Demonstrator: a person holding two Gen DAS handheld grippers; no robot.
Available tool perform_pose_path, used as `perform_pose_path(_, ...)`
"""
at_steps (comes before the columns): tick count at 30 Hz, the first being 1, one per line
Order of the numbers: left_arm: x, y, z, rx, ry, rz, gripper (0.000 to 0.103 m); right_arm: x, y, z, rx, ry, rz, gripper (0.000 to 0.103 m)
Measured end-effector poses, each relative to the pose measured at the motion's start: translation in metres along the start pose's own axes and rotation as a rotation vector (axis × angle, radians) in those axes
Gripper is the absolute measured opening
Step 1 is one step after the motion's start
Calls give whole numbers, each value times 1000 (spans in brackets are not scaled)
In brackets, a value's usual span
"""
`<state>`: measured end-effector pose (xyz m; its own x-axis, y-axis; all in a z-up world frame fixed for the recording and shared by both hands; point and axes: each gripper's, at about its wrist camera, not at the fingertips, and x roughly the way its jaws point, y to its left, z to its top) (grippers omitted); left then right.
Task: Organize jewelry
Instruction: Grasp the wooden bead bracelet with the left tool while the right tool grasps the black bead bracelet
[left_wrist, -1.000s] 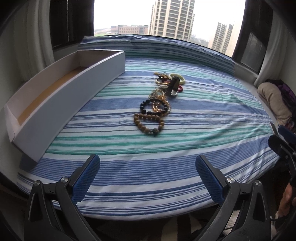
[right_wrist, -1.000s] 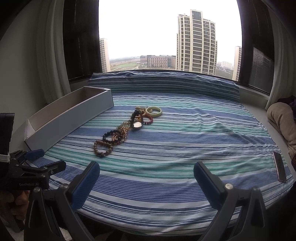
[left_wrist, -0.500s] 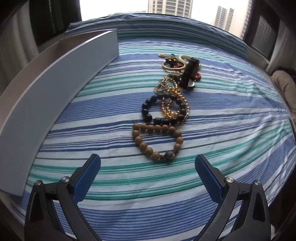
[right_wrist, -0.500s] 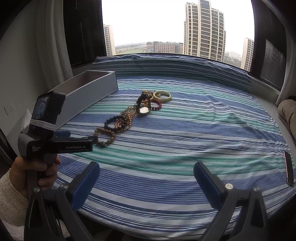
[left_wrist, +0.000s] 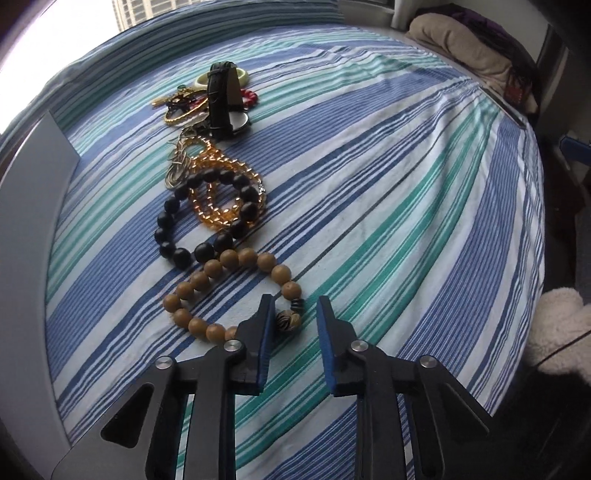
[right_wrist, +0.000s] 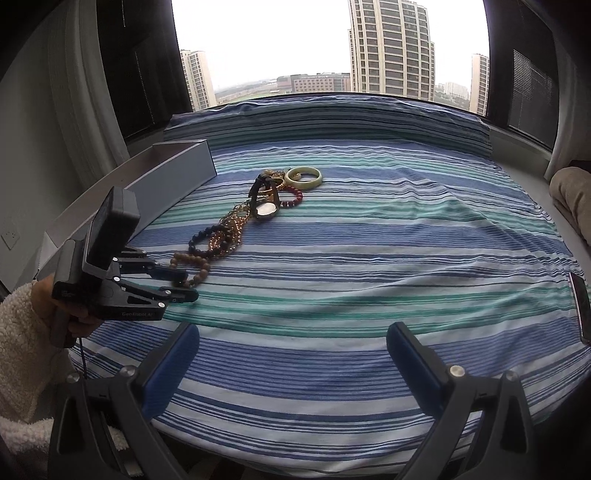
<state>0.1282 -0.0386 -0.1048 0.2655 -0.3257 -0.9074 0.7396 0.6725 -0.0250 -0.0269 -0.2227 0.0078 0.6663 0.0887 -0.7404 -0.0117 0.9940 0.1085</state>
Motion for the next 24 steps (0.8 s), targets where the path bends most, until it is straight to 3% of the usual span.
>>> perform_pose_path(5,-6,-8,-7,24,36,-17,17,0,-5,1,15,-3,-4,103)
perform_pose_path(7,-6,-9,-10,24,40,-12,34,1,-6,1,19,-2,-6,103)
perform_pose_path(9,-7,-12,-13,31,36,3,37,3,-6,1,24,2,0,103)
perform_pose_path(11,-9,-13,-16,30,39,0,30,2,-5,1,24,5,6,103)
perform_pose_path(12,-10,-11,-18,18,40,4,12,2,-5,0,20,5,6,103)
perform_pose_path(16,-15,-3,-25,-113,23,15,11,2,-4,7,-1,3,28,103)
perform_pose_path(18,-25,4,-33,-213,-11,-4,11,11,-4,20,-9,10,115,103)
perform_pose_path(20,-39,14,-41,-314,-54,-14,11,34,-8,40,24,75,203,103)
perform_pose_path(22,-50,24,-50,-406,-97,-11,11,65,-7,60,51,147,276,88)
perform_pose_path(23,-56,29,-55,-450,-115,-7,11,84,-4,71,55,195,309,63)
perform_pose_path(24,-60,35,-59,-489,-128,-2,11,104,1,81,68,247,345,45)
